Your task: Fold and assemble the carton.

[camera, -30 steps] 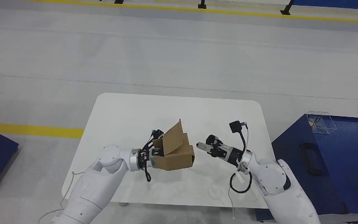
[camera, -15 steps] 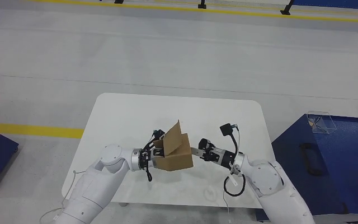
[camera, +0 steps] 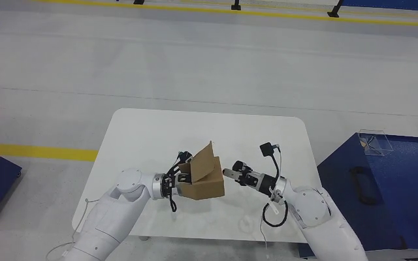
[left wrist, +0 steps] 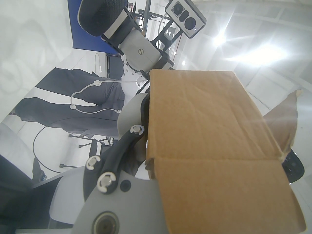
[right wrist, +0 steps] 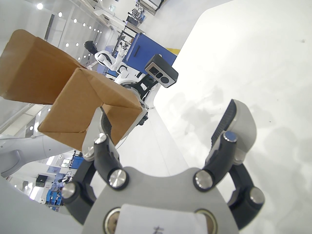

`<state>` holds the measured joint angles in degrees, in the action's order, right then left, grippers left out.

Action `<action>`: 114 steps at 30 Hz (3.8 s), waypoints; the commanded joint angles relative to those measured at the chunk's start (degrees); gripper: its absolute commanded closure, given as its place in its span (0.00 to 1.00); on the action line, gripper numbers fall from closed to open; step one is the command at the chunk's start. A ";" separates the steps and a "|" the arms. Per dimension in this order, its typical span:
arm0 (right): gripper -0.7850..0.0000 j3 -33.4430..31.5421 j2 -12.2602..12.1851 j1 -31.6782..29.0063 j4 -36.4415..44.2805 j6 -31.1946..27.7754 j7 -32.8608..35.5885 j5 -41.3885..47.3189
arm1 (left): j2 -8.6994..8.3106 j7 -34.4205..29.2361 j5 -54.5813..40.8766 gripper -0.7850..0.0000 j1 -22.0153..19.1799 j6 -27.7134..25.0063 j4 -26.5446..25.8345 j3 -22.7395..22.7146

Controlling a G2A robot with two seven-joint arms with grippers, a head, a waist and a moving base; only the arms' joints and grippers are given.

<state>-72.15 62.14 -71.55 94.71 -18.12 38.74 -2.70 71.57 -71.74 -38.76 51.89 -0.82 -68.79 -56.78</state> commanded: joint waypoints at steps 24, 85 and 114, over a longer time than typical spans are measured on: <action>0.00 -17.56 -1.31 -3.20 -7.99 -3.12 -10.89 11.43 | 0.00 0.00 0.00 1.00 0.00 0.00 0.00 0.00; 0.00 -17.56 -1.31 -3.20 -7.99 -3.12 -10.89 11.43 | 11.08 128.26 -66.65 0.00 13.88 -5.07 -23.68 6.27; 0.00 -17.56 -1.31 -3.20 -7.99 -3.12 -10.89 11.43 | 3.37 48.78 -15.42 0.00 30.00 15.22 -32.36 -12.33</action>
<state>-89.71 60.84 -74.75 86.72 -21.24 27.85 8.73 75.13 -20.17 -58.97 81.46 18.81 -102.41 -68.77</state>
